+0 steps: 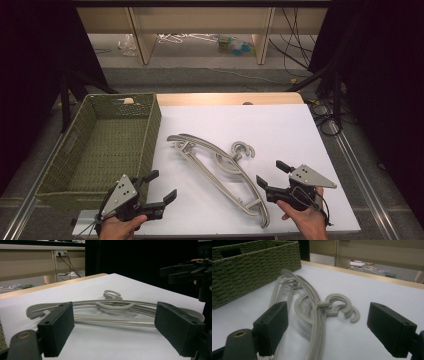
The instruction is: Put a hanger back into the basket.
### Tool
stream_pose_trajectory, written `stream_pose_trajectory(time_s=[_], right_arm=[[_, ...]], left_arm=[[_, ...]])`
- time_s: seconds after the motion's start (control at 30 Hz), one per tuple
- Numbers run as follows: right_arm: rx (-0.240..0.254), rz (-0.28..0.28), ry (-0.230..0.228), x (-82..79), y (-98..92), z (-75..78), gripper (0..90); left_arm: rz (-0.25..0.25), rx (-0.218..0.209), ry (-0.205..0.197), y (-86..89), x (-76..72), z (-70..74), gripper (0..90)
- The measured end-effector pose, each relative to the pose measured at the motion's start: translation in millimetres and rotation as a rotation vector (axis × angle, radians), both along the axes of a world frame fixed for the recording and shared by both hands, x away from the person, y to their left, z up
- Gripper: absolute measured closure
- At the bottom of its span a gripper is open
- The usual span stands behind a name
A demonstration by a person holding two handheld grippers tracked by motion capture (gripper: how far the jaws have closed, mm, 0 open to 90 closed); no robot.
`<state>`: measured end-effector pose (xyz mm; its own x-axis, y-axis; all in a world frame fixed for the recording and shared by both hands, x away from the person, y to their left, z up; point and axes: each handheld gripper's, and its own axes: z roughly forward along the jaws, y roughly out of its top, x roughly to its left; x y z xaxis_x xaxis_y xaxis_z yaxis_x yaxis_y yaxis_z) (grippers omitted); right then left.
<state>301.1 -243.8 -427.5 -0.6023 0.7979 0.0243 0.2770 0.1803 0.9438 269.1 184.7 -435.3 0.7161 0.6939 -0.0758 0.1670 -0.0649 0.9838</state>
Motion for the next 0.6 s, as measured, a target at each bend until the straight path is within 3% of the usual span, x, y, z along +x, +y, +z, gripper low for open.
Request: stream_pose_trajectory(time_s=[0.27, 0.6], right_arm=[[-0.025, 0.032, 0.032, -0.2, 4.4, -1.6, 18.0], [-0.092, 0.059, 0.086, 6.6, 11.8, -2.8, 20.2]], left_arm=[[-0.005, 0.001, -0.008, -0.6, 0.3, -0.5, 15.9], [-0.007, -0.006, -0.015, -0.8, 0.9, -0.9, 15.9]])
